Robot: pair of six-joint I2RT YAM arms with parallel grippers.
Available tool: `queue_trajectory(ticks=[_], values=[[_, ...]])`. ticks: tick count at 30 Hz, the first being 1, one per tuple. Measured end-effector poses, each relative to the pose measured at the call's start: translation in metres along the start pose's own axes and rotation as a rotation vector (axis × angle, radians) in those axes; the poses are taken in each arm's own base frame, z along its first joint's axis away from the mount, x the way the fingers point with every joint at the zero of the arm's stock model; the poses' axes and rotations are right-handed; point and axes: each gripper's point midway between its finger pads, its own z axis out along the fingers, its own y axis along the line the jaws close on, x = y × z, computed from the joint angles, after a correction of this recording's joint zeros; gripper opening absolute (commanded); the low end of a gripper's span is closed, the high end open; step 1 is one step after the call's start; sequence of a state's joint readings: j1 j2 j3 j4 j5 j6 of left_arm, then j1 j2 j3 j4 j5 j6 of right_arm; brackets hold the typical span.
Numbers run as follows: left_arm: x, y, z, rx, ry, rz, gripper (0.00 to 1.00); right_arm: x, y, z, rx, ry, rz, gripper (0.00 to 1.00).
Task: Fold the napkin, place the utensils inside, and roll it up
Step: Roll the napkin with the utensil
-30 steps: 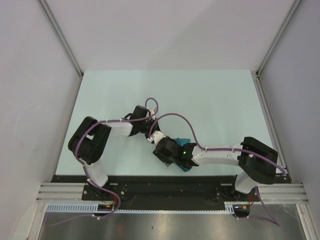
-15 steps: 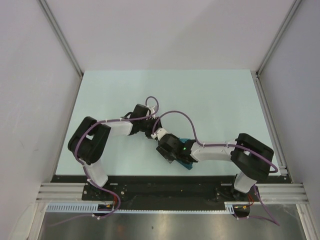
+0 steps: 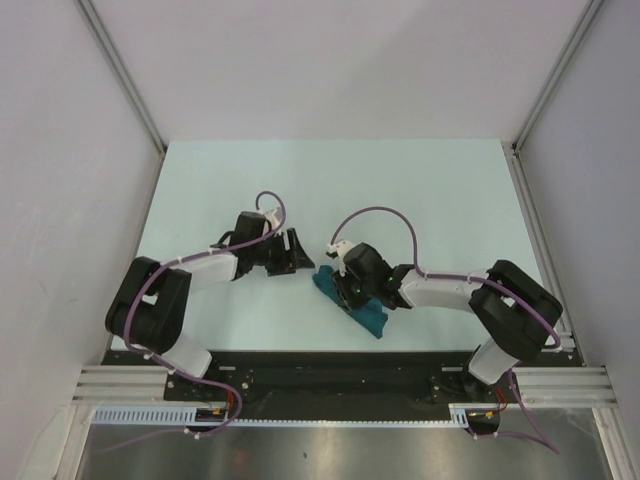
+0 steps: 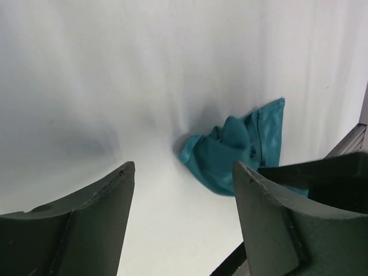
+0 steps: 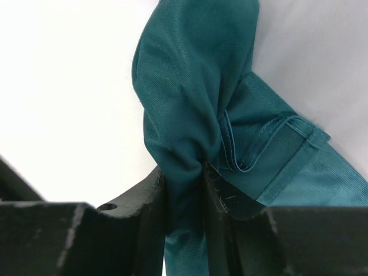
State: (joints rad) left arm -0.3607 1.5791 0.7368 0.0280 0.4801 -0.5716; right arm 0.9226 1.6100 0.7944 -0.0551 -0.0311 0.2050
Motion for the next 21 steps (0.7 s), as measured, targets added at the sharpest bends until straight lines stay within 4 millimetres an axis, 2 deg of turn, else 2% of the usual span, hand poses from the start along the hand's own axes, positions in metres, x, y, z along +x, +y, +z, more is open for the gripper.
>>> queue_trajectory(ticks=[3, 5, 10, 14, 21], values=[[0.014, 0.007, -0.006, -0.007, 0.001, -0.007, 0.76, -0.002, 0.007, -0.001, -0.112, 0.006, 0.077, 0.29], [0.020, 0.008, -0.011, -0.003, -0.006, -0.003, 0.78, 0.000, 0.019, -0.001, -0.206, 0.023, 0.115, 0.29], [0.018, 0.000, -0.021, 0.032, -0.056, 0.029, 0.79, 0.000, 0.044, 0.001, -0.417, 0.059, 0.208, 0.28], [0.020, -0.003, -0.021, 0.057, -0.063, 0.040, 0.77, -0.001, 0.049, 0.003, -0.520, 0.071, 0.285, 0.29], [0.038, 0.003, -0.015, 0.062, -0.012, 0.026, 0.71, -0.002, 0.047, 0.006, -0.627, 0.089, 0.364, 0.29]])
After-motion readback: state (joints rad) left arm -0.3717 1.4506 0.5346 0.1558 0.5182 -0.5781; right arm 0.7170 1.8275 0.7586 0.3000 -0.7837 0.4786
